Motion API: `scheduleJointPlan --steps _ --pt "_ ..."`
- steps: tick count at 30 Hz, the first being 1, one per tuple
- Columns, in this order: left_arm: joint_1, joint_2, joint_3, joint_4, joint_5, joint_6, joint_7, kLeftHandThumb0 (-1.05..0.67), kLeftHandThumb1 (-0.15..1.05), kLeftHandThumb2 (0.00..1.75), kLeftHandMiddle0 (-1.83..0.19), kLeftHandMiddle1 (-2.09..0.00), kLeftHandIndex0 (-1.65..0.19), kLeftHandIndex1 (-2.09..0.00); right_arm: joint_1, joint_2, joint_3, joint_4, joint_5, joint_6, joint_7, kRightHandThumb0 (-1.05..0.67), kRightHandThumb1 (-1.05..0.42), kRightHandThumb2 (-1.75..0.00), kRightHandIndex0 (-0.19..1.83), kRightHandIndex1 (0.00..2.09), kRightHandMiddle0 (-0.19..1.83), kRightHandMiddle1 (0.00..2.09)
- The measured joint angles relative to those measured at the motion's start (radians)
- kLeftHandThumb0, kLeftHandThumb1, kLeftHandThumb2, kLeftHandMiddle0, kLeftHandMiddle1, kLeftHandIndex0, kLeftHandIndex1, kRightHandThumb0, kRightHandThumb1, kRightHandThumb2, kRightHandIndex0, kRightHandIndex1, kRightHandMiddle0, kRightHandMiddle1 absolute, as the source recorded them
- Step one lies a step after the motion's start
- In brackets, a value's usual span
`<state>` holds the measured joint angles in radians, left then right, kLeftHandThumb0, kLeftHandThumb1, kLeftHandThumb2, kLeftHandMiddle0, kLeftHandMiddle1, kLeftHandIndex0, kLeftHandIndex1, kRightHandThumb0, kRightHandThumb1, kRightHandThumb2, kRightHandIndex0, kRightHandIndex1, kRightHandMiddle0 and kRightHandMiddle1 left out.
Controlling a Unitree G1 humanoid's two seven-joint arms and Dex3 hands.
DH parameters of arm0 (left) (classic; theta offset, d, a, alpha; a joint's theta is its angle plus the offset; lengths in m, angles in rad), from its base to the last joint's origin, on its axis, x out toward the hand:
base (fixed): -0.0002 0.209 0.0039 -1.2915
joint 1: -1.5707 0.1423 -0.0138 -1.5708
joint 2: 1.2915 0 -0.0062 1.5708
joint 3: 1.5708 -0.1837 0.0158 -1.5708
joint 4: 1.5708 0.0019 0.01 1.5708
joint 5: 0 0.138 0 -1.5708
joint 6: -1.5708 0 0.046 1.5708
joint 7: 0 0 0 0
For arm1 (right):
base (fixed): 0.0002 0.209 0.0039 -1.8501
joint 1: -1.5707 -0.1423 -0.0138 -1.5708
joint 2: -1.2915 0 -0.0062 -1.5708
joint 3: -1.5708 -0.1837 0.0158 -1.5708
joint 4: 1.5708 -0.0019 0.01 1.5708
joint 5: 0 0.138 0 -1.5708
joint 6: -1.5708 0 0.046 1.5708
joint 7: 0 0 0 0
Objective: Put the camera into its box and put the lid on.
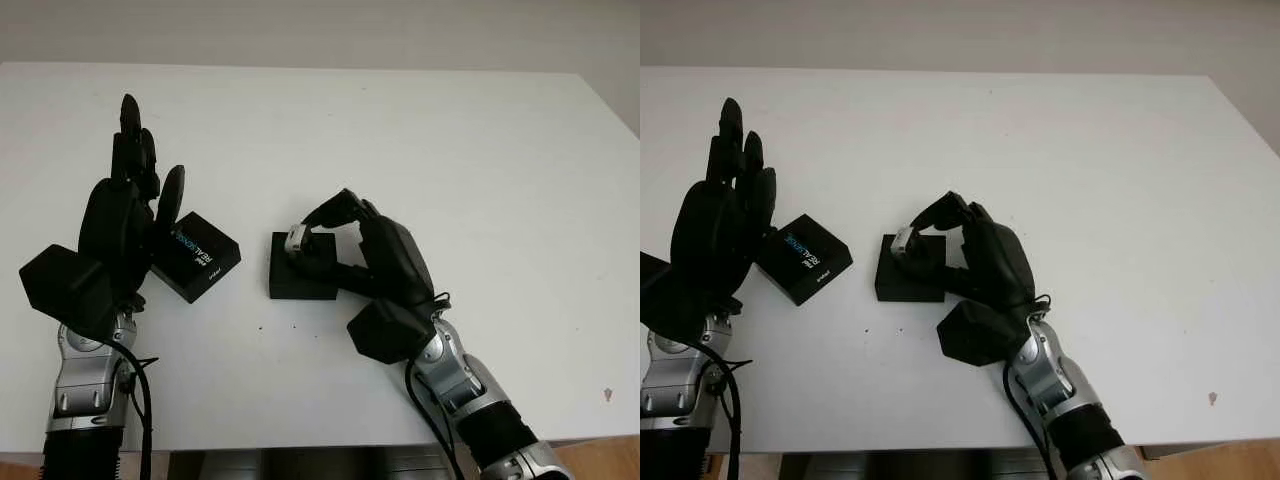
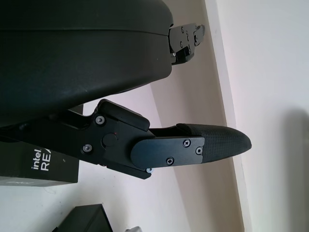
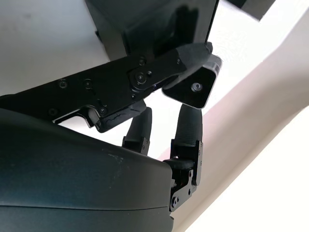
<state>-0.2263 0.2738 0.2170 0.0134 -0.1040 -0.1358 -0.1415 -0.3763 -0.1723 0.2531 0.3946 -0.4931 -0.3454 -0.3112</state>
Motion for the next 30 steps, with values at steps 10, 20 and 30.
scheduleJointPlan --steps 10,20,30 --pt "0.002 -0.006 0.0 -0.017 0.004 0.026 0.011 -0.84 1.05 0.47 0.19 -0.04 0.19 -0.03 0.0 0.008 -0.013 0.008 0.027 -0.012 0.012 -0.39 -0.98 -0.05 0.2 1.42 0.31 1.65" --pt "0.004 -0.009 -0.002 -0.02 0.007 0.028 0.014 -0.84 1.05 0.48 0.19 -0.04 0.19 -0.03 0.033 0.0 -0.046 -0.105 0.136 0.061 0.2 -0.39 -0.97 -0.05 0.18 1.31 0.34 1.6" --pt "0.006 -0.018 -0.006 -0.027 0.015 0.036 0.024 -0.84 1.05 0.48 0.18 -0.05 0.18 -0.04 0.03 -0.064 -0.1 -0.3 0.242 0.265 0.466 -0.46 -0.97 -0.05 0.16 1.09 0.37 1.64"
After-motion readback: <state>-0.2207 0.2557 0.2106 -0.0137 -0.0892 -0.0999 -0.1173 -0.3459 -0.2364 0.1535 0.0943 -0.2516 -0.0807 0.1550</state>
